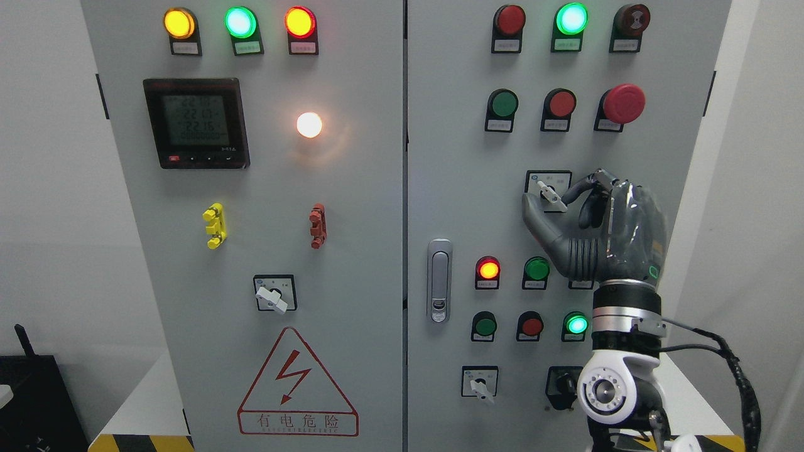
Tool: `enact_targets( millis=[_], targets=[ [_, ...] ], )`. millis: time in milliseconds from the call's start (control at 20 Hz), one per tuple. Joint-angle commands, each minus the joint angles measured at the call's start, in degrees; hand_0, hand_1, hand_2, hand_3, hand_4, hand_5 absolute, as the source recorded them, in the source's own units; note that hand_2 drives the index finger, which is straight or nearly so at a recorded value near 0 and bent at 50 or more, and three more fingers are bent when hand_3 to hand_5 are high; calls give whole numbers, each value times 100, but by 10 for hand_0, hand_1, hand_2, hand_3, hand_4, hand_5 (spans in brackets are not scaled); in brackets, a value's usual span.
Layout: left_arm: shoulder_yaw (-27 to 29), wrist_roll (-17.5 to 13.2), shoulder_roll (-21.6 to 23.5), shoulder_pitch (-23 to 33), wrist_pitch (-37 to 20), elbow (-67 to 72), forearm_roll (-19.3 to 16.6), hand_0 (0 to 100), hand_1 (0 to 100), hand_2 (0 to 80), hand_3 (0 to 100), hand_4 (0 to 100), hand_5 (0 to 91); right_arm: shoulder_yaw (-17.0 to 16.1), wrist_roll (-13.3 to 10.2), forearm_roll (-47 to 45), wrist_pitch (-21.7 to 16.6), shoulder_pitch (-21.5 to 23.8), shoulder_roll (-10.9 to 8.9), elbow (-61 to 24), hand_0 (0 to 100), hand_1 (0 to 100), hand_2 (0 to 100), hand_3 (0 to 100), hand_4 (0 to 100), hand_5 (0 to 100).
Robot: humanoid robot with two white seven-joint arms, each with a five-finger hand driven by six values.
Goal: Rotate and turn off gray switch
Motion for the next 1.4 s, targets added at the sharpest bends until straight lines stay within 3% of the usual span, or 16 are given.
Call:
enact_targets(
  millis=[0, 500, 1350],
  targets=[
    [44, -2, 0, -53, -2, -149, 105, 120, 389, 0, 0, 0, 0, 48, -1, 7, 4, -15, 0, 3, 57, 420, 654, 980, 978, 1000],
    [44, -2, 0, -53, 7, -149, 105, 120, 389, 0, 0, 0, 0, 57, 8, 7, 13, -15, 0, 3, 226, 443, 662, 990, 981, 1000],
    [44, -2, 0, -53, -2, -149, 114, 120, 389, 0, 0, 0, 0, 66, 34, -1, 22, -15, 0, 3, 360, 447, 699, 1000, 989, 1000]
  ],
)
